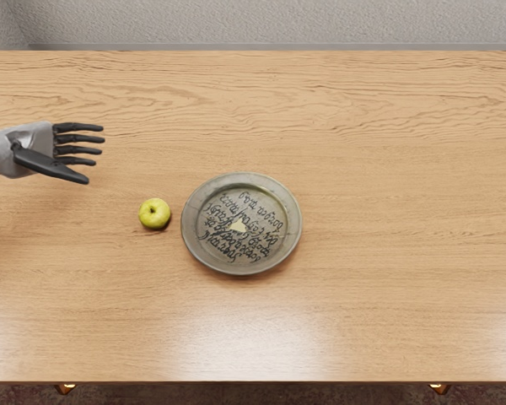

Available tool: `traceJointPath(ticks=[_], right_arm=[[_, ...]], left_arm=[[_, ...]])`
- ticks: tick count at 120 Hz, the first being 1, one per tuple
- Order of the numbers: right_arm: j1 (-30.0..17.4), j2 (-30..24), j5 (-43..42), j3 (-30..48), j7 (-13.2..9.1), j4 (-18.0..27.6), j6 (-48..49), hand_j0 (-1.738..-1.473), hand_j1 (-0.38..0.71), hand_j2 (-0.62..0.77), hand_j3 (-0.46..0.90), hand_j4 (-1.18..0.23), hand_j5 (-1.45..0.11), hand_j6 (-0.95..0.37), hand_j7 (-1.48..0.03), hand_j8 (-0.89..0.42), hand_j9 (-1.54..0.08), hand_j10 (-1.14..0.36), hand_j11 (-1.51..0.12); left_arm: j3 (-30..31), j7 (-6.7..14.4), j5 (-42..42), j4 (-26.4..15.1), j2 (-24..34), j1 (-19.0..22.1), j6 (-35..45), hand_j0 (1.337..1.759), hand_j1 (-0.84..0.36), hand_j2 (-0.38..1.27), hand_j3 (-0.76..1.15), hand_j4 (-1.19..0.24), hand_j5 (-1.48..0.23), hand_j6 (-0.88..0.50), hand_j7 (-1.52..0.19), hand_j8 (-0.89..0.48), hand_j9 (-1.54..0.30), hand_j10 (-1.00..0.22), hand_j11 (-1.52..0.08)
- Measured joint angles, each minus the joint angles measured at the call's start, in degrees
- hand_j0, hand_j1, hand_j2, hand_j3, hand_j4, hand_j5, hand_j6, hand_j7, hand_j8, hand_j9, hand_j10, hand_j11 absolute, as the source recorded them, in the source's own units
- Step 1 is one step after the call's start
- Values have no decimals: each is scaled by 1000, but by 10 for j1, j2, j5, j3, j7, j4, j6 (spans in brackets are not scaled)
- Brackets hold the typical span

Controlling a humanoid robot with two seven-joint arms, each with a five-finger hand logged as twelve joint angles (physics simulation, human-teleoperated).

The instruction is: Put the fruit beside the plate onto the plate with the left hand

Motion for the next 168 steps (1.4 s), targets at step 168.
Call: traceJointPath(ticks=[168], right_arm=[[0, 0, 0, 0, -2, 0, 0, -1658, -303, -7, 0, -39, -50, -39, -50, -39, -50, -39, -50]], left_arm=[[723, 175, 17, -405, -175, -533, 590, 1658, 56, 50, 0, -246, -318, -247, -318, -246, -318, -246, -318]])
